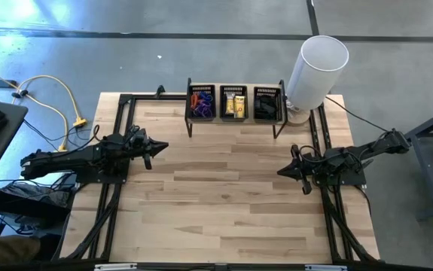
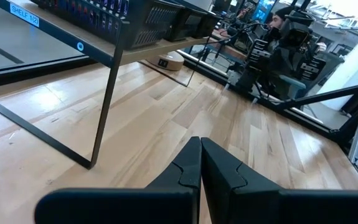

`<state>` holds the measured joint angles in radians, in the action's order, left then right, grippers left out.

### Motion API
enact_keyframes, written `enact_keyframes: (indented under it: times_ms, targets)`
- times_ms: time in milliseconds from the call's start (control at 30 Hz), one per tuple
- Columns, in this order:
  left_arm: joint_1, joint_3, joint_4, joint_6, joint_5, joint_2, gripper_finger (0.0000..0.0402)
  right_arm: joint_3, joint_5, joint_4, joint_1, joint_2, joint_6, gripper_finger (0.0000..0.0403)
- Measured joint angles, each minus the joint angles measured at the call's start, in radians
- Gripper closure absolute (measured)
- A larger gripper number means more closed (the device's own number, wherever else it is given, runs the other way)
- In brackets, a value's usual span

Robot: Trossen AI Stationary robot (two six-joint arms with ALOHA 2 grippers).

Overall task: Pick & Place Office Desk Supplies
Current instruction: Return to Home Position

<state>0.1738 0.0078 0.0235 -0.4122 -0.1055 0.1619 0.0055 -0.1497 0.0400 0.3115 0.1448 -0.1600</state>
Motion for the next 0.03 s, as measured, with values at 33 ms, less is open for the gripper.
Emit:
enact_keyframes:
  times_ms: [33]
  targets:
    - [0.000,0.000,0.000,0.000,0.000,0.000,0.0401,0.000,0.000,0.000,0.000,0.000,0.000,0.0399]
